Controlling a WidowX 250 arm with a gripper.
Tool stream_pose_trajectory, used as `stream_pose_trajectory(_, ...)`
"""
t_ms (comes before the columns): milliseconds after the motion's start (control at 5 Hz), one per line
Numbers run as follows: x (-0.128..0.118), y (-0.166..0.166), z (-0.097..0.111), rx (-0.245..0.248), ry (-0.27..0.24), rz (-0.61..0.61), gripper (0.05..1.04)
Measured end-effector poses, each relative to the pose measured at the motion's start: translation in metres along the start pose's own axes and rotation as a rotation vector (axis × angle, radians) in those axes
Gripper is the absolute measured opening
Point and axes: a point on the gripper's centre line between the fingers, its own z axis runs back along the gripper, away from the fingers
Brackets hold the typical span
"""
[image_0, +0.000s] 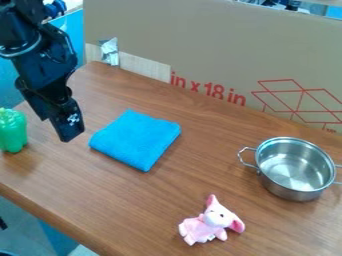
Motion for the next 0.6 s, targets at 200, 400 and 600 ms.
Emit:
stream_pose_trajectory(200, -0.003, 0.000, -0.004, -0.010, 0.017, 0.002, 1.001)
stream_pose_trajectory(400, -0.014, 0.016, 0.004, 0.006, 0.042, 0.023, 1.001)
stream_pose_trajectory(600, -0.024, 0.028, 0.008, 0.016, 0.047, 0.039, 1.001)
